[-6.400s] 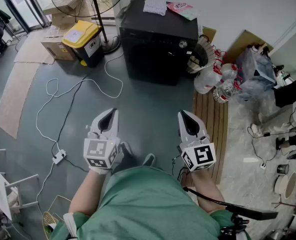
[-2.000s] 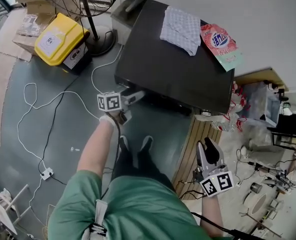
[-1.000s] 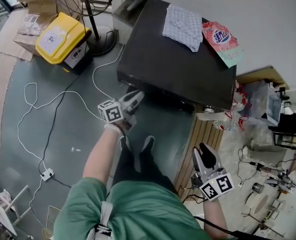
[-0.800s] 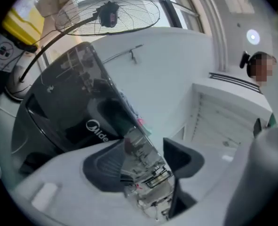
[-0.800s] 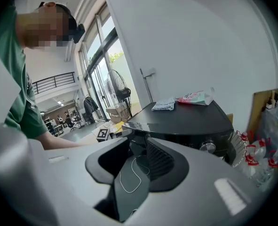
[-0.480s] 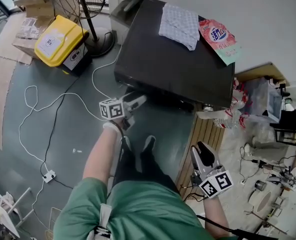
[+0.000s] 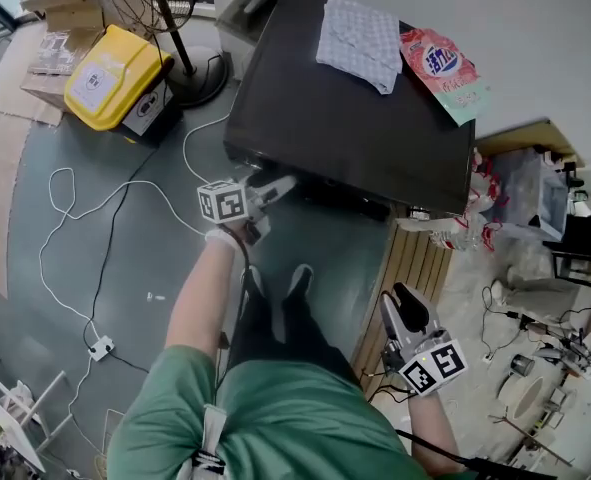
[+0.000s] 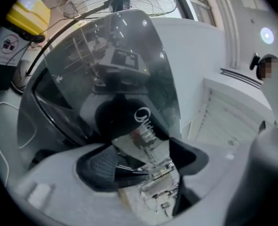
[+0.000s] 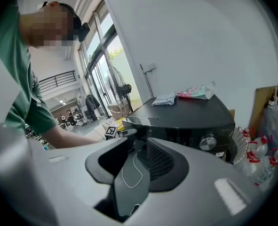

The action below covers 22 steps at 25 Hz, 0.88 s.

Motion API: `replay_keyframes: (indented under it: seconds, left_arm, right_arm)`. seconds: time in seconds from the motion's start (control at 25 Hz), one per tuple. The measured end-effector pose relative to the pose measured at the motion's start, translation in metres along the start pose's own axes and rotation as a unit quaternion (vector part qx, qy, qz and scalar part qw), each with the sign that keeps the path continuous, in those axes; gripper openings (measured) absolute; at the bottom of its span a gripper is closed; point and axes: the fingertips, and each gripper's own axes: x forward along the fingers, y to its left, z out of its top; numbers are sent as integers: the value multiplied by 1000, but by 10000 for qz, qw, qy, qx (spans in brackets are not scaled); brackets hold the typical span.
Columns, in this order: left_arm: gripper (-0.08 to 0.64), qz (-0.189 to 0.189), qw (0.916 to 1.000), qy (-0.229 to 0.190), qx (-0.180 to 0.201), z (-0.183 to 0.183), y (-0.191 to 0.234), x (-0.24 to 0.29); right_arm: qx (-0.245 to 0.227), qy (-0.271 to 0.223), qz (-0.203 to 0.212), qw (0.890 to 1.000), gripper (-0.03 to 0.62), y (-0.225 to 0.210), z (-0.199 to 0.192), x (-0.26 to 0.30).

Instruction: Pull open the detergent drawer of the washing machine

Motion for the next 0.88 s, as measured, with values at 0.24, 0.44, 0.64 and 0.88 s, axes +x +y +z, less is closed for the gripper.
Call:
replay_keyframes:
  seconds: [0.24,0.44,0.64,0.88]
  left_arm:
    - [309,-357,9988,-261,-224,5,1,0]
    - [261,-390,9977,-541,-95,-12,-16,-21]
    - [285,-227,9989,-391,-120,-37,-26,-40]
    - [284,-212,9988,-361,-259,-57,-40,-65]
  right_arm:
    - [131,198,50,9997,114,-6,-18,4]
    - [69,228,236,9994,114,4,-20,2]
    - [158,180,297,9993,114,5,-19,8]
    - [11,40,527,9986,114,19,1,15]
